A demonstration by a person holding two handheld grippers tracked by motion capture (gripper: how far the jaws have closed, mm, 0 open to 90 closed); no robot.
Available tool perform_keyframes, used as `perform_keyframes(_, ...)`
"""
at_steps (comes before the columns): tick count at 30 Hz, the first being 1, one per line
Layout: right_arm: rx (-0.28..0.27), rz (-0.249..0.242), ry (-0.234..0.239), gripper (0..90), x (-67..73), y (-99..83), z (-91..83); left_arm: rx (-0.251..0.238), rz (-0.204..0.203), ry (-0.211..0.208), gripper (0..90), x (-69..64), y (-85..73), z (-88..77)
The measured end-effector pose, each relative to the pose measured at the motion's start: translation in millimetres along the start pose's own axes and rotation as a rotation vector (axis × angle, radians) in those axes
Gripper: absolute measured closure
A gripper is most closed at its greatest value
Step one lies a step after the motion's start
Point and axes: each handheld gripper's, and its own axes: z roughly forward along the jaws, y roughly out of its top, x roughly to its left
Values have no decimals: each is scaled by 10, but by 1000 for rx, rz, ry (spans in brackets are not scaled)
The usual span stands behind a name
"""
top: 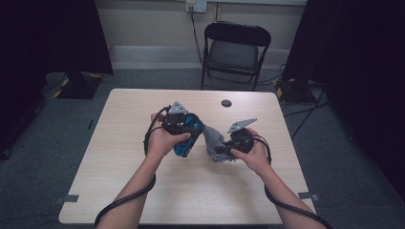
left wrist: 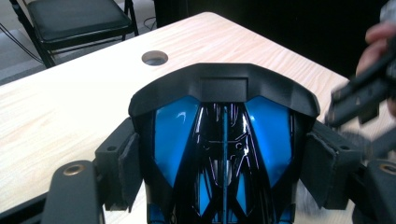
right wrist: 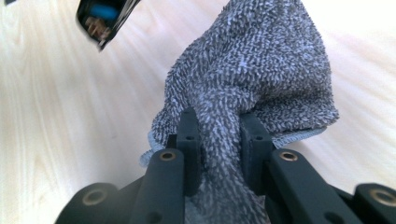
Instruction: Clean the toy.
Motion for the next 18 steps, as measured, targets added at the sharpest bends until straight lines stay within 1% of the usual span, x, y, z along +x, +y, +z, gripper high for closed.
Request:
perform_keyframes(5,-32,25,-14,737,-107,67,-128,15,9,-15,254,-27,-51,24)
perform_keyframes(8,-43,25,-21,737,-139,111,-180,21,9,-19,255,-38,-79,50)
perform_keyframes(12,-52,19,-23,737,-150,167,-228,29,15,-28,255,-65,-101,83)
perform_keyframes(16,-45,3,-14,737,-135,208,-217,38,30,-43,254,-108,-98,117)
perform_keyframes(18,-43,-5,-7,737,-122,222,-198,38,31,-46,254,-124,-92,132)
